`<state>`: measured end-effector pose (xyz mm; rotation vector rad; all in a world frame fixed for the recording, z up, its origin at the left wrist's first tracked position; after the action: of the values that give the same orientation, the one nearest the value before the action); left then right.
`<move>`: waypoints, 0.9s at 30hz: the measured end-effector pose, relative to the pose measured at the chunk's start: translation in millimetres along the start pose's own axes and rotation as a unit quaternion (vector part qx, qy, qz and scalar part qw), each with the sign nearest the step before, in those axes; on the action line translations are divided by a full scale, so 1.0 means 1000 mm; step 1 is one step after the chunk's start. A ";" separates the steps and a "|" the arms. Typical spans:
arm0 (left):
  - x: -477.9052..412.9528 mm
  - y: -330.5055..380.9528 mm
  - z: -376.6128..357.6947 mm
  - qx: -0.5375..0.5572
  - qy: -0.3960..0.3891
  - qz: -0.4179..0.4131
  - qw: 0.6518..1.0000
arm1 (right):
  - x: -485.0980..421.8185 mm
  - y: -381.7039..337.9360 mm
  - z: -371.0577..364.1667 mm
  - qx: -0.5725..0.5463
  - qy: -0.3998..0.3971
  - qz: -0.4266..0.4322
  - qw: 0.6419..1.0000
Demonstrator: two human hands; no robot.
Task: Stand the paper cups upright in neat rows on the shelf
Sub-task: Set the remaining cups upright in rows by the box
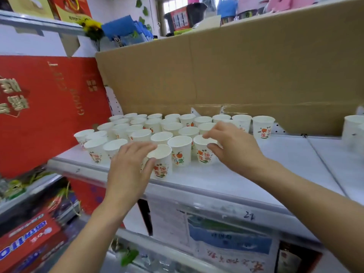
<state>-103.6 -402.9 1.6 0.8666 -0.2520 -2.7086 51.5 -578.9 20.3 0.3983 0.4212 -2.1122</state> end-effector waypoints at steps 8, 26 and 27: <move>-0.011 -0.011 -0.002 -0.075 -0.024 -0.056 0.995 | -0.014 -0.003 -0.020 0.116 -0.023 -0.012 0.993; 0.020 0.280 -0.053 0.250 -0.036 -0.289 0.923 | 0.248 0.117 0.150 0.142 0.130 -0.088 0.977; 0.023 0.300 -0.056 0.263 -0.045 -0.298 0.916 | 0.265 0.129 0.161 0.147 0.136 -0.098 0.975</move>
<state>-23.5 -697.9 19.1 1.1000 -0.9049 -3.3173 0.3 -910.4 29.4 0.8552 0.3125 -2.3282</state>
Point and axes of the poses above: each hand's wrist, its own x-axis away from the middle knuckle, its own z-axis out of the back of the hand, y = z × x, the point moved 5 cm from there along -x, towards the middle knuckle, and after that the axes turned 9 degrees about -y, right-handed, at the moved point
